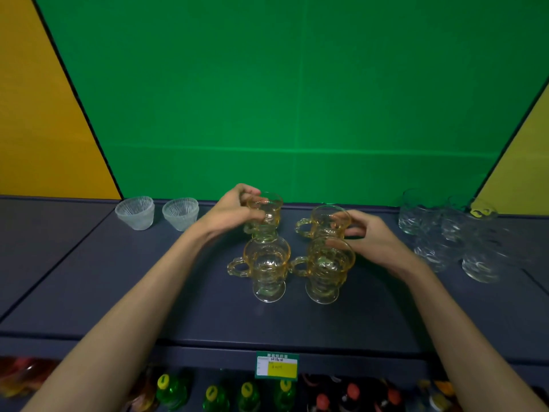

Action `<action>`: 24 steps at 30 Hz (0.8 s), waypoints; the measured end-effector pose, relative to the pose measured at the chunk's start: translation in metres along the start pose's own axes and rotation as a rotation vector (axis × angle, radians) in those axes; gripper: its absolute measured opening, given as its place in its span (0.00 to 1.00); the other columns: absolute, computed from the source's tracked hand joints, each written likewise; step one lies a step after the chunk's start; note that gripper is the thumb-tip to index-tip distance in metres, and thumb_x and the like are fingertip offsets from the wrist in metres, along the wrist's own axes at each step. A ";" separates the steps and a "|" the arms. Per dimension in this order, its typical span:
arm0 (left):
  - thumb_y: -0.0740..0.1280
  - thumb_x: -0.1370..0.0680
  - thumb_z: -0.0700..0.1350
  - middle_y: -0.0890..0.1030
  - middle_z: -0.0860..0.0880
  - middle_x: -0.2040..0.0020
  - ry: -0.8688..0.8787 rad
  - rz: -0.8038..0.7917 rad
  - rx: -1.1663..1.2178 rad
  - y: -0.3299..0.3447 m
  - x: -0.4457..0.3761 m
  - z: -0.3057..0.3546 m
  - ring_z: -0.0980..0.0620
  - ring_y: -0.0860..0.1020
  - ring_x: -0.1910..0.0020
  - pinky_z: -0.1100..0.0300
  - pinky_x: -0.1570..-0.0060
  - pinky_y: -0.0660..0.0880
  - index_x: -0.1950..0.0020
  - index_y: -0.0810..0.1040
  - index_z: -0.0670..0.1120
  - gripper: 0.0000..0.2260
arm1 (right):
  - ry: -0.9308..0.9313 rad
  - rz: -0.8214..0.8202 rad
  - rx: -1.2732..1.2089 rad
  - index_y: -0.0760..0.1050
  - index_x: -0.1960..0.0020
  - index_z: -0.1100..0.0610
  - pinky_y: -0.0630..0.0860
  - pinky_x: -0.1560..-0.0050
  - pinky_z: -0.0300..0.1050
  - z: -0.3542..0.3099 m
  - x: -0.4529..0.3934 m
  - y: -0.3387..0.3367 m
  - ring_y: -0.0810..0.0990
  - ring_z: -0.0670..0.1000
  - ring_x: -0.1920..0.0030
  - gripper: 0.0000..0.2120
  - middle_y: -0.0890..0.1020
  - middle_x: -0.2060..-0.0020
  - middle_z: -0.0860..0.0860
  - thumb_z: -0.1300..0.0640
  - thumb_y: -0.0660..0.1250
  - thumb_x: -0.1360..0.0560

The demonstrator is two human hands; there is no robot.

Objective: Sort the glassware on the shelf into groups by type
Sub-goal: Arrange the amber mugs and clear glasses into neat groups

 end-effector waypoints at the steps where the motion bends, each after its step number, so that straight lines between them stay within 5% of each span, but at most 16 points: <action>1: 0.72 0.29 0.30 0.80 0.48 0.41 0.007 -0.049 0.020 0.000 0.004 -0.004 0.51 0.79 0.48 0.62 0.55 0.76 0.34 0.72 0.45 0.25 | 0.000 0.001 -0.006 0.79 0.39 0.51 0.82 0.48 0.43 0.000 0.000 0.001 0.84 0.45 0.47 0.25 0.85 0.47 0.47 0.55 0.81 0.34; 5: 0.81 0.34 0.42 0.81 0.52 0.40 0.071 -0.118 -0.019 0.005 0.011 -0.013 0.54 0.80 0.41 0.58 0.39 0.74 0.36 0.77 0.52 0.29 | -0.010 0.002 -0.026 0.79 0.40 0.50 0.81 0.54 0.37 -0.001 0.002 0.005 0.84 0.43 0.49 0.23 0.85 0.48 0.46 0.57 0.80 0.33; 8: 0.81 0.41 0.51 0.83 0.53 0.41 0.096 -0.138 -0.045 0.008 0.015 -0.011 0.59 0.81 0.42 0.63 0.41 0.76 0.36 0.77 0.52 0.34 | -0.020 0.004 -0.040 0.80 0.41 0.50 0.80 0.55 0.36 -0.003 0.003 0.008 0.84 0.43 0.49 0.22 0.86 0.48 0.45 0.57 0.80 0.34; 14: 0.81 0.35 0.41 0.84 0.52 0.44 0.094 -0.150 -0.024 0.007 0.022 -0.014 0.57 0.83 0.46 0.63 0.45 0.78 0.38 0.77 0.47 0.27 | -0.033 0.000 -0.040 0.81 0.42 0.50 0.81 0.54 0.36 -0.006 0.006 0.010 0.84 0.43 0.49 0.22 0.86 0.48 0.46 0.57 0.81 0.34; 24: 0.81 0.38 0.45 0.84 0.51 0.44 0.153 -0.148 0.000 0.009 0.031 -0.011 0.53 0.85 0.52 0.60 0.49 0.80 0.36 0.79 0.46 0.30 | -0.043 -0.010 -0.060 0.81 0.43 0.51 0.80 0.56 0.36 -0.006 0.010 0.011 0.85 0.44 0.52 0.22 0.86 0.50 0.46 0.60 0.81 0.35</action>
Point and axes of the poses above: each hand's wrist, its own x-axis away from the middle knuckle, its own y-axis out of the palm, z = x × y, the point moved 5 cm from there along -x, towards the middle knuckle
